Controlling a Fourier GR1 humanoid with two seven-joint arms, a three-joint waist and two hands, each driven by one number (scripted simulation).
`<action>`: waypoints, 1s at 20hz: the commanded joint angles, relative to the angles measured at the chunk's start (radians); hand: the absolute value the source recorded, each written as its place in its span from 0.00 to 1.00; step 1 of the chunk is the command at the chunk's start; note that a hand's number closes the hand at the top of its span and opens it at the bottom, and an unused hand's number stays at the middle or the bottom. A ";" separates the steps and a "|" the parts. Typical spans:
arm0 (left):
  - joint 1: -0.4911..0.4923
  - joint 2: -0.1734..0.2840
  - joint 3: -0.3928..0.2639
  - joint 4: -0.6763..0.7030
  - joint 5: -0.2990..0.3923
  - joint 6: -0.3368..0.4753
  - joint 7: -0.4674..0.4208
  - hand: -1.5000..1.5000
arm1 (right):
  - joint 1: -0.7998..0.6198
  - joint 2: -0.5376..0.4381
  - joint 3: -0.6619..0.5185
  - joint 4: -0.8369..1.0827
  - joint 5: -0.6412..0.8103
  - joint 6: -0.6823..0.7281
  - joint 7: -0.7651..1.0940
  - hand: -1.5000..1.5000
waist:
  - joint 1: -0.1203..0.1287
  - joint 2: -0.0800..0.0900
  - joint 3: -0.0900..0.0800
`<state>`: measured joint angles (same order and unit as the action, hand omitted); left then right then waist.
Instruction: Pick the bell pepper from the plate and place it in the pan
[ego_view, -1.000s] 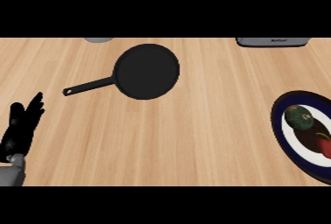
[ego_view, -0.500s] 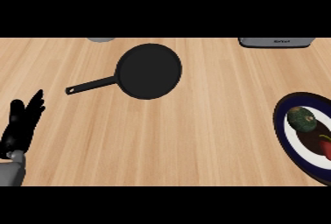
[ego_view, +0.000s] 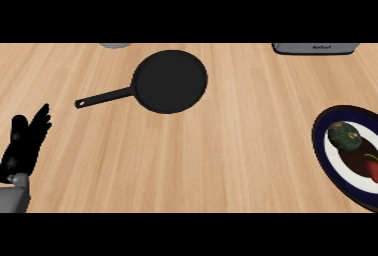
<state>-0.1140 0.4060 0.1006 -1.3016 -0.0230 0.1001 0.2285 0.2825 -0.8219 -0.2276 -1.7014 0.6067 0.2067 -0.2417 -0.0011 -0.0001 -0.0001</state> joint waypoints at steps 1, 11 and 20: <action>-0.003 -0.035 -0.005 -0.008 -0.036 0.018 0.000 0.50 | -0.024 0.074 0.028 0.045 0.118 -0.032 -0.012 0.00 | -0.001 0.000 0.000; -0.015 -0.029 0.050 0.013 -0.059 -0.040 0.003 0.50 | -0.030 0.153 -0.029 0.076 0.213 0.014 -0.100 0.00 | -0.004 -0.001 0.000; -0.007 -0.059 0.065 -0.020 -0.084 -0.052 0.007 0.50 | -0.097 0.217 -0.040 0.156 0.312 -0.002 -0.126 0.00 | -0.003 0.000 0.000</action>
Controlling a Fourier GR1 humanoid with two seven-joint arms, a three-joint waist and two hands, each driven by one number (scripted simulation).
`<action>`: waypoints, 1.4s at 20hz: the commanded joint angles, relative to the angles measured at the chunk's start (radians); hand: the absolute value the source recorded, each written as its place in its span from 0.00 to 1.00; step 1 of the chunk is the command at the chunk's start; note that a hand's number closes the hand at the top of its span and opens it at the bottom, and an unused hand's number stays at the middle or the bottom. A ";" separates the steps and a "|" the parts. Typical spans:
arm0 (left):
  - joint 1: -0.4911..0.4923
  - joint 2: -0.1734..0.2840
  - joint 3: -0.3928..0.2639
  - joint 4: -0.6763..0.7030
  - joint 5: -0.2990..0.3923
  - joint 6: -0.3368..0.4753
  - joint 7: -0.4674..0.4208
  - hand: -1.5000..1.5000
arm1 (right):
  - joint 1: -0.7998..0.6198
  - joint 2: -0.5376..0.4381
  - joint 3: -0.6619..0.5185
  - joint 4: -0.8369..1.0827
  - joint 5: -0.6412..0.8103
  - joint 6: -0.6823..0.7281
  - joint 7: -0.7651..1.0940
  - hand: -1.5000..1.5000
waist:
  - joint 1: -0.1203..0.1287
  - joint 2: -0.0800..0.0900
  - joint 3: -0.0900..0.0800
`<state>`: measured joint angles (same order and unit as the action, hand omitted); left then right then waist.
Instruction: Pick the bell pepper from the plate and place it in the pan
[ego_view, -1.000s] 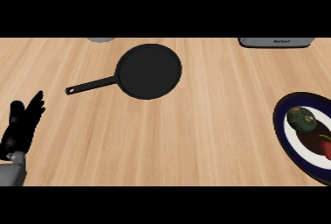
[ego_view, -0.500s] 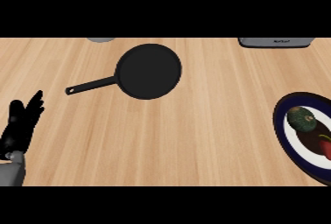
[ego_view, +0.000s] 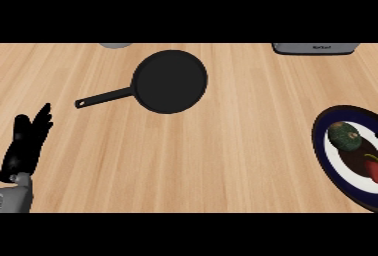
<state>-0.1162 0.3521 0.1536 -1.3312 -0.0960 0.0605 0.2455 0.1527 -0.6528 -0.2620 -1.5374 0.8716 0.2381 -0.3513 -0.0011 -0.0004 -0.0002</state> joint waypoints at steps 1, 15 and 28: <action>-0.034 -0.019 0.013 0.061 -0.024 0.003 -0.023 0.50 | -0.007 0.001 -0.038 -0.007 0.021 0.054 -0.019 0.00 | -0.003 0.000 0.000; -0.004 -0.004 0.048 -0.010 -0.014 -0.058 0.013 0.50 | -0.060 0.047 -0.010 0.209 0.214 -0.221 -0.136 1.00 | 0.000 0.000 0.001; 0.005 -0.024 0.061 0.007 -0.041 -0.027 0.000 0.50 | -0.009 0.476 0.036 0.062 0.294 -0.069 0.476 1.00 | -0.054 -0.009 -0.009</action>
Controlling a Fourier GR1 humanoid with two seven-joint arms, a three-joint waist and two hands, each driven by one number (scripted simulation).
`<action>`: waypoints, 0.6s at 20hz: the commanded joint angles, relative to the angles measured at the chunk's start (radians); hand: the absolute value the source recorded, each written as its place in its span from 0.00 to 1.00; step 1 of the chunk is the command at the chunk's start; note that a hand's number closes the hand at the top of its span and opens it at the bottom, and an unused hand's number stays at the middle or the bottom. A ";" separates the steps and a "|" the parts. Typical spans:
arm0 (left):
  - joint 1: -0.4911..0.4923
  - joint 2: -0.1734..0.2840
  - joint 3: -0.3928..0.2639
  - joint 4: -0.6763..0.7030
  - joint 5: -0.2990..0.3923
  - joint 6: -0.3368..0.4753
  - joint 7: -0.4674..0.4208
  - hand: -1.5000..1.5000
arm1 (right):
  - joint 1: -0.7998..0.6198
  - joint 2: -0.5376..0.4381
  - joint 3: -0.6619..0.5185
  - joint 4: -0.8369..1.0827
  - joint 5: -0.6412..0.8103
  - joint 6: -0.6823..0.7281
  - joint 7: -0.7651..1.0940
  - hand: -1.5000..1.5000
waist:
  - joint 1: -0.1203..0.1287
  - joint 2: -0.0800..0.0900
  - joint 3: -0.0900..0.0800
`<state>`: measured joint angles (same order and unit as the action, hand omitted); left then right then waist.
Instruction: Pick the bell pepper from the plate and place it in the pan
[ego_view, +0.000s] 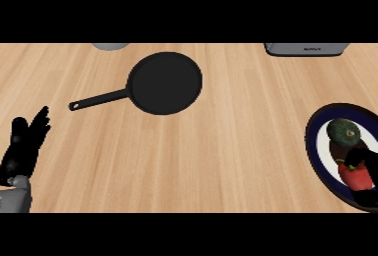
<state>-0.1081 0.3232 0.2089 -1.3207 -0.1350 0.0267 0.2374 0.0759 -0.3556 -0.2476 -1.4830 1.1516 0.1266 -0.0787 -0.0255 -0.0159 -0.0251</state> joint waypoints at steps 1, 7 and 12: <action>0.015 -0.010 0.006 -0.003 0.000 0.014 0.005 0.50 | 0.090 0.230 0.038 -0.008 0.032 0.027 0.249 1.00 | -0.024 0.004 0.016; 0.001 0.006 -0.006 -0.004 -0.002 -0.011 0.004 0.50 | 0.057 0.348 0.178 -0.217 0.095 -0.060 0.548 1.00 | 0.002 -0.001 0.018; -0.010 0.005 -0.014 -0.009 -0.001 -0.020 0.013 0.50 | -0.068 0.353 0.401 -0.418 0.252 -0.176 0.769 1.00 | 0.037 -0.004 0.018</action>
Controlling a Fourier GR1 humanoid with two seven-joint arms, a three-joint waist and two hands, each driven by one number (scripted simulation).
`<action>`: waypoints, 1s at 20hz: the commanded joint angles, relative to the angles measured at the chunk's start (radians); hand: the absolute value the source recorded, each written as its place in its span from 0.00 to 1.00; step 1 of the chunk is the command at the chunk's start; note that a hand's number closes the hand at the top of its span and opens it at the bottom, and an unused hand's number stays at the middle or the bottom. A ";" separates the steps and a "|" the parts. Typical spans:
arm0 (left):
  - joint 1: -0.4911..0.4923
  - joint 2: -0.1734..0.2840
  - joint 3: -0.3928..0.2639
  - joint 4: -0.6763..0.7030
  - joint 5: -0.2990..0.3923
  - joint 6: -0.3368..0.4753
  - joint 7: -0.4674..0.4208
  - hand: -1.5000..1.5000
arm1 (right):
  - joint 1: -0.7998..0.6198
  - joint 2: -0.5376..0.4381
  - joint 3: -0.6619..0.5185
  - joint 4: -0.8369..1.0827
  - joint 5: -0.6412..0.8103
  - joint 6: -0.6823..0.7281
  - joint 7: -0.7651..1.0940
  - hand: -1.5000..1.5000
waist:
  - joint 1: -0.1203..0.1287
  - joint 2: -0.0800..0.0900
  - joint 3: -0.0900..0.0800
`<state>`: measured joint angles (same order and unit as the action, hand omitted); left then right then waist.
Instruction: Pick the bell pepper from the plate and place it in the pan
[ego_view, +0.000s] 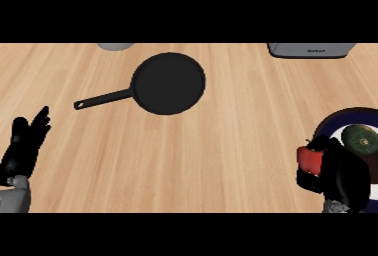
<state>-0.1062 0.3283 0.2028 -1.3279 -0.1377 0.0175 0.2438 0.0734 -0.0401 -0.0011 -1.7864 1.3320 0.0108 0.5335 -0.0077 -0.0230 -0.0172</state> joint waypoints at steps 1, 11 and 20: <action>0.002 -0.001 -0.009 0.002 0.000 -0.013 -0.007 0.50 | -0.069 0.038 0.216 -0.138 0.103 -0.063 0.228 1.00 | 0.023 0.006 0.011; -0.002 -0.027 -0.033 0.003 -0.010 -0.012 -0.043 0.50 | -0.460 0.040 0.628 0.021 0.212 -0.031 0.885 1.00 | 0.062 0.025 0.015; -0.116 -0.012 -0.032 0.032 -0.016 -0.011 0.026 0.50 | -0.761 0.040 0.412 0.334 -0.007 -0.232 0.846 1.00 | 0.077 0.041 0.017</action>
<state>-0.1892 0.3048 0.1643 -1.3119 -0.1535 0.0090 0.2574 -0.5722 -0.0091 0.4596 -1.5674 1.3919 -0.0798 1.1894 0.0680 0.0131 -0.0006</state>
